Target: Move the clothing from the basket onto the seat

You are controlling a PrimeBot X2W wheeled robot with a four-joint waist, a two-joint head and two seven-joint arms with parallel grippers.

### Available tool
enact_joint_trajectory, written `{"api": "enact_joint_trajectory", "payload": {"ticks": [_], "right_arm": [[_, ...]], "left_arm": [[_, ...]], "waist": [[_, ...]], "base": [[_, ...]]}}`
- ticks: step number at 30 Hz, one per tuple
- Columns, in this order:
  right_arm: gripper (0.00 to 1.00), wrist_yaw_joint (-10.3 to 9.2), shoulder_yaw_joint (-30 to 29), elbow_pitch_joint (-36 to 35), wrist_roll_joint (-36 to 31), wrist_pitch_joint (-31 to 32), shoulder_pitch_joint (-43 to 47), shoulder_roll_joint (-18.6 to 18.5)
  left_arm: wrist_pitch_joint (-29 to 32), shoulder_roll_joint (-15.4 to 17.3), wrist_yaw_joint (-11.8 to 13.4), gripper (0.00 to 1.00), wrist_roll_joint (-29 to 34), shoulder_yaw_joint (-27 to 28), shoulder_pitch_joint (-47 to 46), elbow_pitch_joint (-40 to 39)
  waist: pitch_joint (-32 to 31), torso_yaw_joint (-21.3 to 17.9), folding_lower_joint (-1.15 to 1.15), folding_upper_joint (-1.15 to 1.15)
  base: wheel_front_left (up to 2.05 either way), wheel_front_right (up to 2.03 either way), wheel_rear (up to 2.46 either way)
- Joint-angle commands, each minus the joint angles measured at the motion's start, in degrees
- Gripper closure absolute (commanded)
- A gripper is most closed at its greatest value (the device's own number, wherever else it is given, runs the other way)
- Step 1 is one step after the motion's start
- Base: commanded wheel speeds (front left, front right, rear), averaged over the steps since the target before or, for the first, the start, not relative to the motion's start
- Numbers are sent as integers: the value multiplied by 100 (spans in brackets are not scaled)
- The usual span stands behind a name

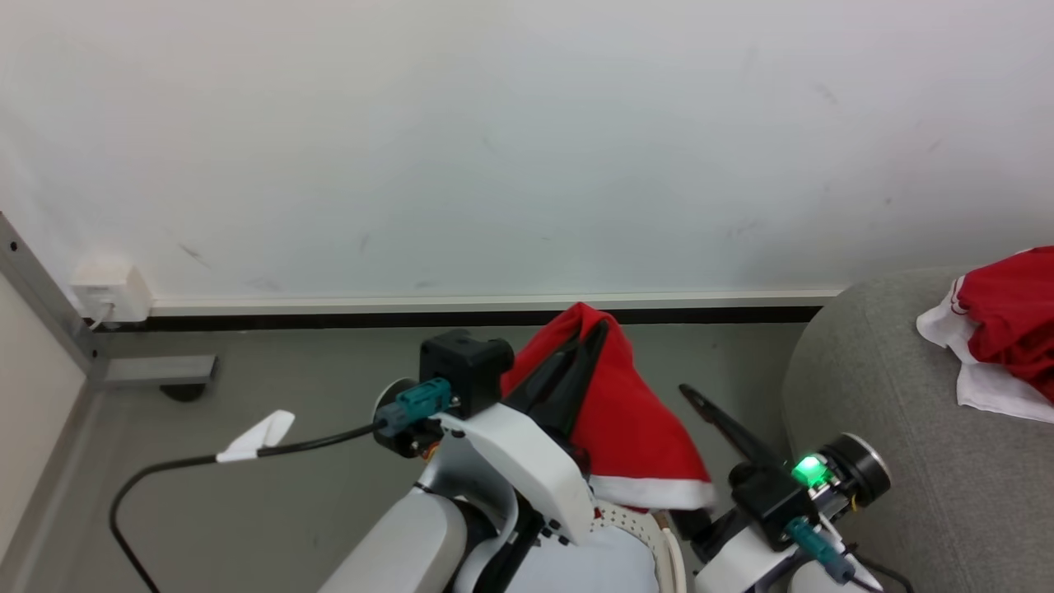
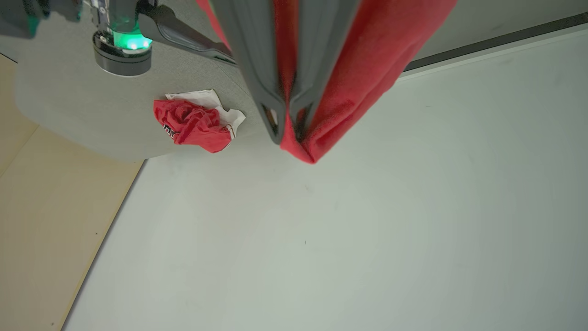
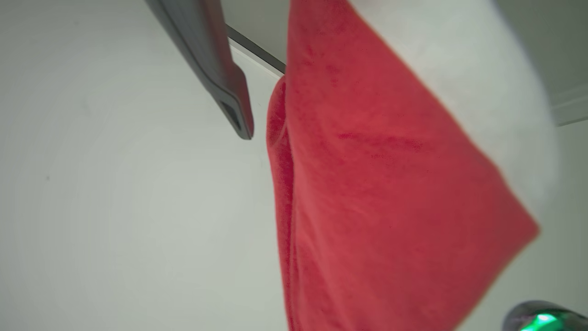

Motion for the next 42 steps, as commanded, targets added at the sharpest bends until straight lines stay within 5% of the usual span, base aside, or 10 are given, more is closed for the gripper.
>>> {"api": "enact_joint_trajectory", "payload": {"ticks": [1,2,3,15,16,17,18,28,42], "right_arm": [[29,-13,-46,166,154,3,-98,4],[75,-13,-64,267,308,2,-172,24],[100,-13,20,331,495,3,-250,35],[100,-14,-90,322,1356,3,-418,19],[100,-13,-162,301,1357,3,-413,20],[100,-14,-242,286,1342,3,-405,20],[100,-13,-308,271,1318,3,-396,20],[100,-13,-1021,40,1084,3,-384,24],[100,-13,-1345,-110,980,3,-311,-15]], "left_arm": [[12,-15,-13,100,-36,-27,49,-7],[11,-26,-23,100,-56,-66,36,7],[10,-35,-32,100,-74,-101,25,22],[-46,89,-51,100,-77,-186,63,326],[-86,121,-61,81,-31,-192,63,350],[-155,142,-60,51,12,-191,68,376],[-209,169,-71,0,54,-216,83,424],[-977,417,-285,0,361,-491,365,1166],[-1597,314,-451,0,421,-700,411,1884]], "waist": [[11,69,0,0],[13,108,0,0],[15,138,0,0],[23,202,0,0],[24,197,0,0],[25,192,0,0],[27,187,0,0],[65,143,0,0],[67,28,0,0]], "base": [[0,0,0],[0,0,0],[0,0,0],[0,0,0],[0,0,0],[0,0,0],[0,0,0],[0,0,0],[0,0,0]]}}
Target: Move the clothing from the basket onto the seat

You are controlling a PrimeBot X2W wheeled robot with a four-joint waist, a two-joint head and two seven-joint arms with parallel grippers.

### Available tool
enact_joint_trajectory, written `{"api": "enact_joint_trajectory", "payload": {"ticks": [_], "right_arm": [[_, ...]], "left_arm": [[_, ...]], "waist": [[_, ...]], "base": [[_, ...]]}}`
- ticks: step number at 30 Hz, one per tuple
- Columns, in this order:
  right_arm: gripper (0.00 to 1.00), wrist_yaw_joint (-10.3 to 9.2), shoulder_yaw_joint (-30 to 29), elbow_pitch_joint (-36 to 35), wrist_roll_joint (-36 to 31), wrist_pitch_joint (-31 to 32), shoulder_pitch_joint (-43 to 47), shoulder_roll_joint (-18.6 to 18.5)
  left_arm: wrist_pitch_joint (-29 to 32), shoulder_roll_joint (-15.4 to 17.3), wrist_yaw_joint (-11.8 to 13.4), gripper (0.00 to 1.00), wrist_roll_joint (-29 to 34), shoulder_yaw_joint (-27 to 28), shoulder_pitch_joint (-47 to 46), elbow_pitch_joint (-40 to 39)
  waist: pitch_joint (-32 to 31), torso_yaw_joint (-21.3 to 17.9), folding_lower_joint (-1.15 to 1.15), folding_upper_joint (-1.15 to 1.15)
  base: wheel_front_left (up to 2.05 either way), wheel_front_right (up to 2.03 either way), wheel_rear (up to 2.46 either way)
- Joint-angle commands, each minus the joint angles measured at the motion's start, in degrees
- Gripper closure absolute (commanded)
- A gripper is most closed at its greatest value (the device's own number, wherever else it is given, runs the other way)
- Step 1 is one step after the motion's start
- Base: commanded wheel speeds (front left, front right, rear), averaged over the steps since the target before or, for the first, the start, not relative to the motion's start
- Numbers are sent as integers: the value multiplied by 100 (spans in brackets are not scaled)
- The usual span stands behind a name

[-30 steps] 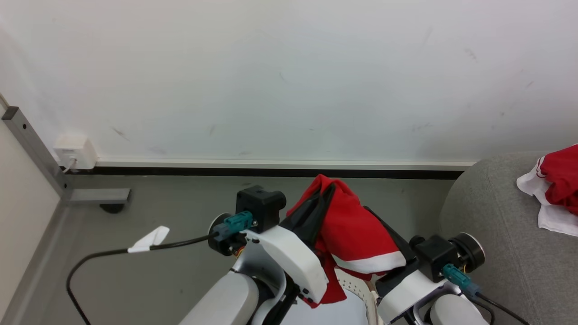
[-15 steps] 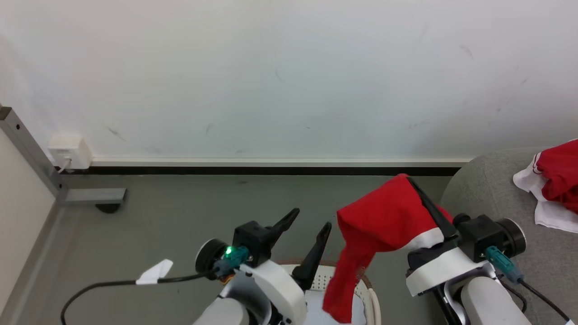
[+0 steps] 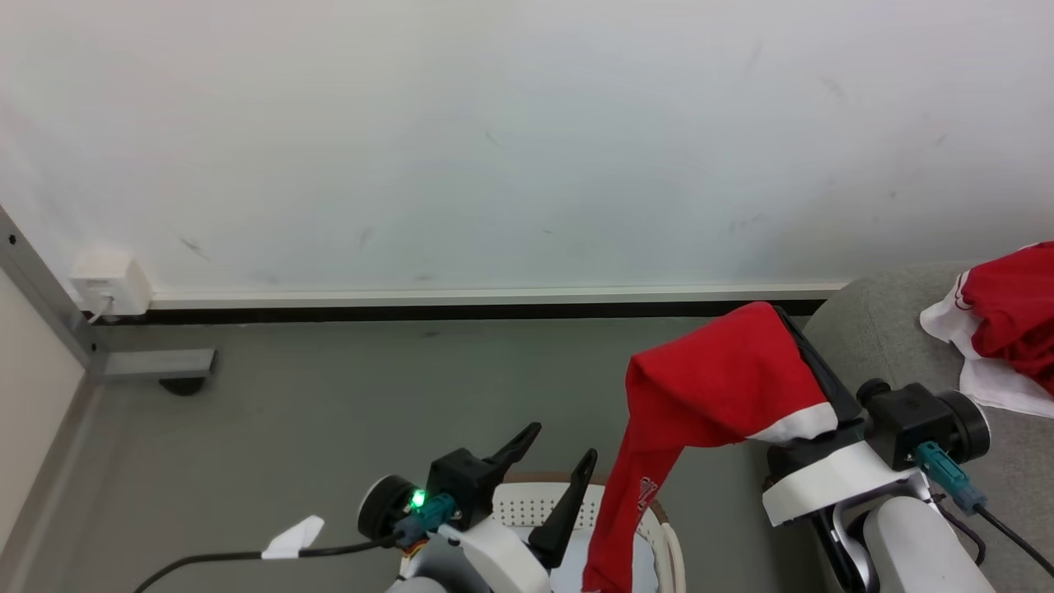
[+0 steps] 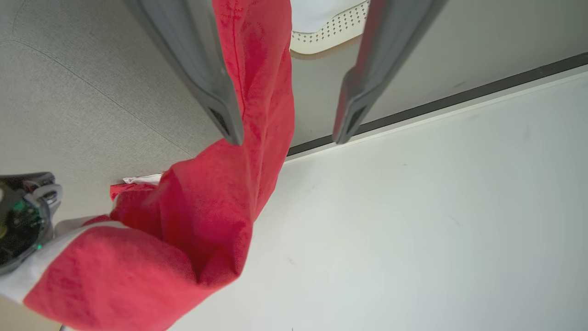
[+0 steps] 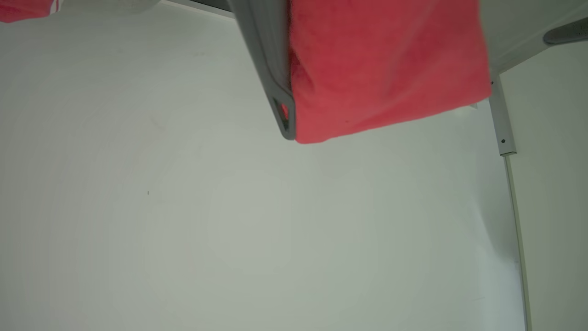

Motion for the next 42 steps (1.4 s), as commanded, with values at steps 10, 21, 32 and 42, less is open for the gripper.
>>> {"api": "enact_joint_trajectory", "payload": {"ticks": [10,21,32,42], "right_arm": [[100,-13,-69,-119,55,2,45,-169],[100,-13,-249,-392,169,2,62,-395],[100,-13,-483,-489,48,2,-853,-968],[100,-13,-1250,425,-94,31,-3085,-2208]], "left_arm": [[-164,-40,-28,0,33,-71,-79,85],[-300,-144,-106,0,41,-211,-227,-39],[-319,-271,-286,0,178,-528,-643,-262],[-364,-291,-349,0,280,-598,-1120,-309]], "waist": [[85,-470,0,0],[317,-1359,0,0],[1142,-1260,0,0],[2212,-610,0,0]], "base": [[0,0,0],[0,0,0],[0,0,0],[0,0,0]]}}
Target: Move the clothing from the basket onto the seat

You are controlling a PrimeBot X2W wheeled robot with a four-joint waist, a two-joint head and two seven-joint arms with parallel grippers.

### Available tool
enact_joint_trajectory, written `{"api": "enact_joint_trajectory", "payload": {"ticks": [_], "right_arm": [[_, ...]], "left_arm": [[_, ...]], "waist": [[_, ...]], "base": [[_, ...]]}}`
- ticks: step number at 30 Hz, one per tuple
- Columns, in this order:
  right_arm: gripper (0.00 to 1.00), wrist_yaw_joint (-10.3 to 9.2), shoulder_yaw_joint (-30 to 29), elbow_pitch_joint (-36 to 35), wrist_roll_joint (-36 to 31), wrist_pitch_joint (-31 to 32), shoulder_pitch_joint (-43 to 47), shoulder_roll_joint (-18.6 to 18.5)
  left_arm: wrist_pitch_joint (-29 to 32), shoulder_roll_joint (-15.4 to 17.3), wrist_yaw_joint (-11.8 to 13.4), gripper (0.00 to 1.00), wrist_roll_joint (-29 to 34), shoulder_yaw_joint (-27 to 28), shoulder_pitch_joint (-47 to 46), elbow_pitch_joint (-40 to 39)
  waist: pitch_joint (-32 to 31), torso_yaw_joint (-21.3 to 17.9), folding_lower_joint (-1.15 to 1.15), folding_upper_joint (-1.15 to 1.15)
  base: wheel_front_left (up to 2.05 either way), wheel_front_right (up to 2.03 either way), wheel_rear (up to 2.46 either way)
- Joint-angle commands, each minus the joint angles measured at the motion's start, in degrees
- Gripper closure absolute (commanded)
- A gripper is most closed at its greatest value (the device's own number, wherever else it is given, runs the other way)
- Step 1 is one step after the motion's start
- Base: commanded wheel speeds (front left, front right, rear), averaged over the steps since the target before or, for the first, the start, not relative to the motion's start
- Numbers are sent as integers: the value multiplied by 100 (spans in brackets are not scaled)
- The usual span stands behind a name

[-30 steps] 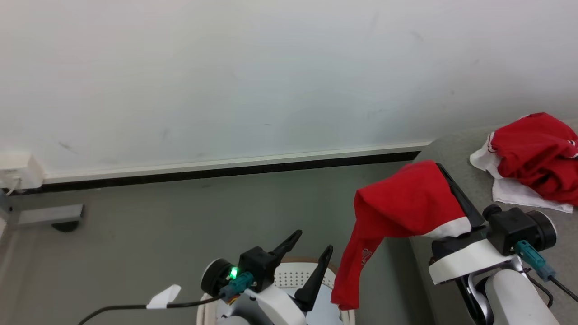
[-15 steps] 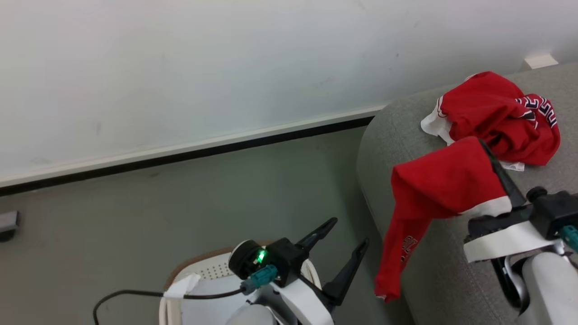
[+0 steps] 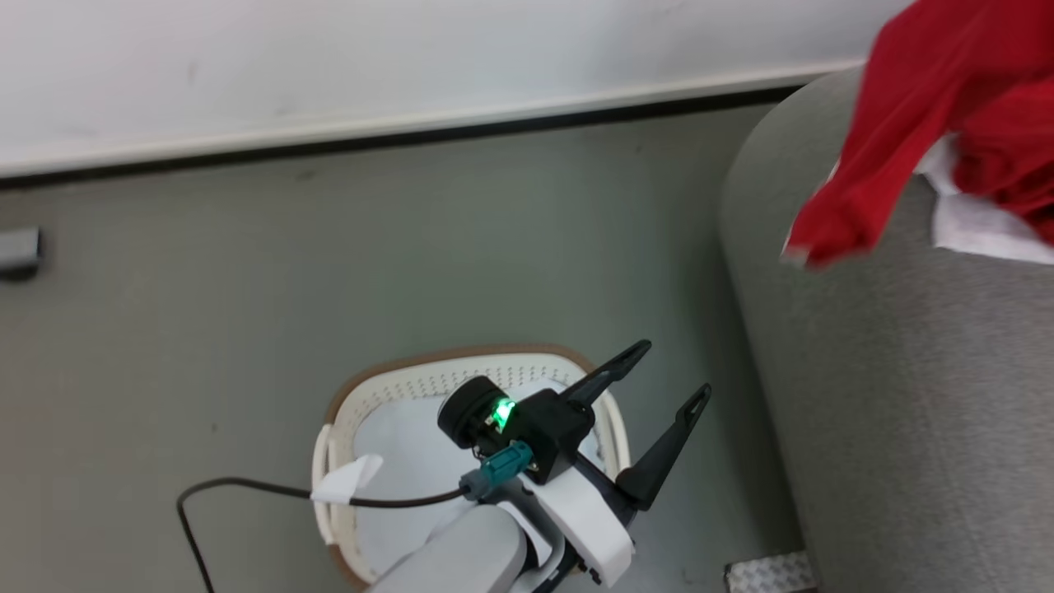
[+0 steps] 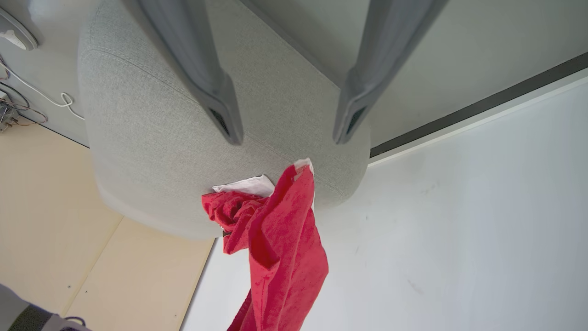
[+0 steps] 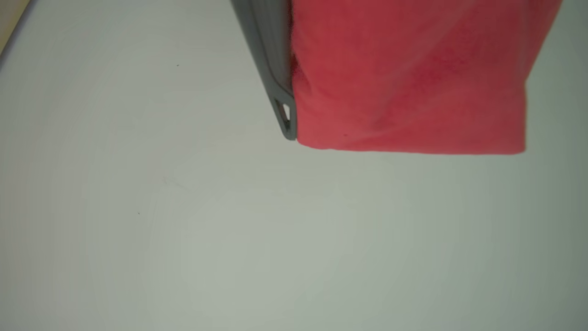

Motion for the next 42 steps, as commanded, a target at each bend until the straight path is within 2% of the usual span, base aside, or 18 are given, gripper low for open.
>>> {"api": "enact_joint_trajectory", "payload": {"ticks": [1,5,9,12,17,18,20,21,22,24,25,26,27,28,35,42], "right_arm": [[100,-14,-168,165,-66,54,-241,-178],[100,-15,-833,882,-320,205,-983,-822],[100,-14,-1535,1636,-713,185,-1186,-1129],[100,-14,-2075,2184,-936,107,-884,-1126],[100,-14,-2823,2839,-1290,-7,-191,-860],[96,-14,-2912,2898,-1328,-21,-29,-750],[64,-14,-3057,2770,-1397,-22,279,-495],[38,-14,-3104,2641,-1387,-24,438,-360],[2,-14,-3087,2478,-1398,-24,629,-219],[0,-15,-3022,2110,-1340,-23,1013,98],[0,-15,-3022,2110,-1340,-23,1013,98],[0,-15,-2923,1710,-1320,-23,1387,392],[0,-14,-2884,1501,-1319,-24,1568,529],[0,-14,-2884,1501,-1319,-24,1568,529],[0,-14,-2462,379,-1200,-25,2829,1308],[0,-14,-2003,-389,-1068,-25,3778,1775]], "left_arm": [[-34,19,1,0,60,21,-91,-17],[-82,31,-15,0,81,31,-231,-55],[-135,25,-22,0,78,44,-289,-74],[-167,14,-11,0,77,56,-313,-104],[-205,13,-35,0,66,42,-315,-119],[-202,15,-31,0,48,48,-304,-126],[-213,40,-16,0,18,75,-254,-124],[-212,58,0,0,4,84,-217,-117],[-217,77,11,0,-14,100,-180,-107],[-227,107,45,0,-56,129,-106,-99],[-227,107,45,0,-56,129,-106,-99],[-240,135,54,0,-76,161,-19,-127],[-247,154,73,0,-90,186,30,-152],[-247,154,73,0,-90,186,30,-152],[-253,318,319,0,74,488,436,-415],[-253,403,590,0,169,1006,1110,-632]], "waist": [[434,346,-1,0],[774,523,-1,0],[971,602,-1,0],[1048,589,-1,0],[1045,532,-1,0],[1029,514,-1,0],[977,464,-1,0],[936,435,-1,0],[892,398,-1,0],[781,321,-1,0],[781,321,-1,0],[653,255,-1,0],[588,221,-1,0],[588,221,-1,0],[-5,76,-1,0],[-576,129,-1,0]], "base": [[0,0,0],[0,0,0],[0,0,0],[0,0,0],[0,0,0],[0,0,0],[0,0,0],[0,0,0],[0,0,0],[0,0,0],[0,0,0],[0,0,0],[0,0,0],[0,0,0],[0,0,0],[0,0,0]]}}
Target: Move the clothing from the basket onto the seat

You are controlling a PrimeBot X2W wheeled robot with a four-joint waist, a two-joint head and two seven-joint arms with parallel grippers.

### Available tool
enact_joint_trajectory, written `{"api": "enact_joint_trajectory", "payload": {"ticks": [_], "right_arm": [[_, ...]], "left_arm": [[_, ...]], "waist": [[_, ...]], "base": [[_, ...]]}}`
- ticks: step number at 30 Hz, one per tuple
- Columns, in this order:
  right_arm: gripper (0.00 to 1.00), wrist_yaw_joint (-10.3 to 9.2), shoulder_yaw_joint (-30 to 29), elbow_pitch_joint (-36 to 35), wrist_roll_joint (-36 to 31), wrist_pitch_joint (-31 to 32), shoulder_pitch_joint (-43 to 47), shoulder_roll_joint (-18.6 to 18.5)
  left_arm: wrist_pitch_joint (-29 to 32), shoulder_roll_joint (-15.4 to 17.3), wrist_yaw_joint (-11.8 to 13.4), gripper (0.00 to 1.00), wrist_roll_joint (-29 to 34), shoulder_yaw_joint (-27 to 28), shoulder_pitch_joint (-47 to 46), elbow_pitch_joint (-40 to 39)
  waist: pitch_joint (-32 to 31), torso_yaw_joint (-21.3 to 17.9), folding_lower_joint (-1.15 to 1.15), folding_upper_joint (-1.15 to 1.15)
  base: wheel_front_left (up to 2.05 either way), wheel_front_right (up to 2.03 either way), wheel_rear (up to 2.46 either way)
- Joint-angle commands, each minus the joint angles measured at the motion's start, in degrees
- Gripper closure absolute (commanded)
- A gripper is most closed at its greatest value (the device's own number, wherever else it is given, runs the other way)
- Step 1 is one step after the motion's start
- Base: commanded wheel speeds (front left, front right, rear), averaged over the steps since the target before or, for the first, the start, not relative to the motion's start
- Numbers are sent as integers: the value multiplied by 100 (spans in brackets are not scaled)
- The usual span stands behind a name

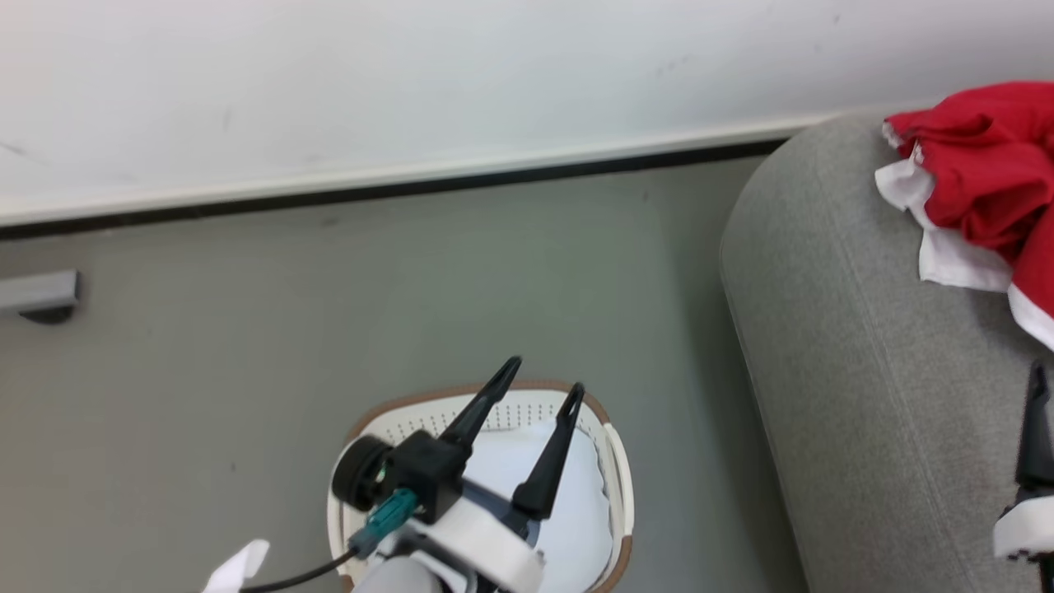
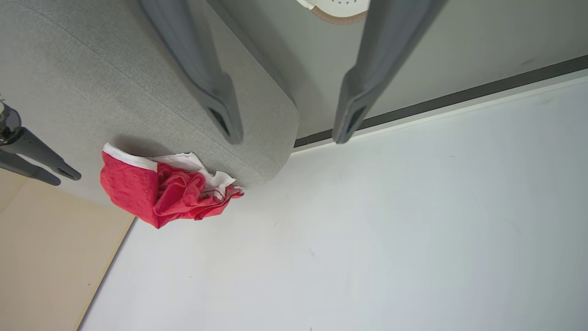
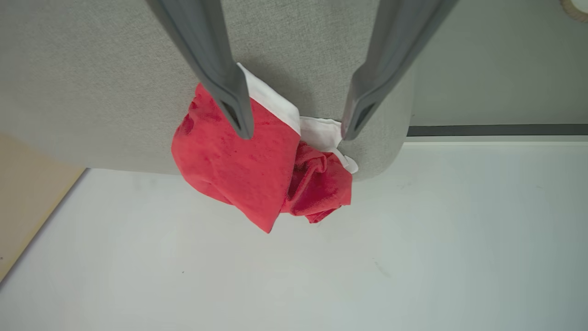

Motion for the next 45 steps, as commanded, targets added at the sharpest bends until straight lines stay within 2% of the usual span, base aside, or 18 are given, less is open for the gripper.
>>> {"api": "enact_joint_trajectory", "payload": {"ticks": [1,10,16,21,28,39,40,45], "right_arm": [[0,-15,24,-58,-13,-17,94,-7],[0,-14,609,-807,78,-15,852,270],[0,-14,1058,-1043,94,-10,1285,361],[0,-14,1426,-913,294,-10,1517,373],[0,-14,1691,-579,441,-10,1778,370],[0,-14,1772,-418,561,-11,1809,373],[100,-1,1772,-425,508,-9,1763,385],[100,0,1766,-202,527,5,1820,434]], "left_arm": [[-1,56,-5,0,32,23,120,-5],[-1,-58,119,0,57,857,1054,-78],[-2,-106,167,0,219,1481,1697,40],[-2,-174,83,0,326,2041,2107,49],[-2,-330,-174,0,617,2719,2487,115],[-2,-487,-556,0,882,3104,2547,181],[0,-501,-565,100,822,3087,2501,175],[16,-536,-588,100,776,3049,2551,416]], "waist": [[-215,50,1,0],[-916,547,1,0],[-1317,794,1,0],[-1452,896,1,0],[-1622,970,1,0],[-1678,956,1,0],[-1679,958,1,0],[-1678,957,1,0]], "base": [[0,0,0],[0,0,0],[0,0,0],[0,0,0],[0,0,0],[0,0,0],[0,0,0],[0,0,0]]}}
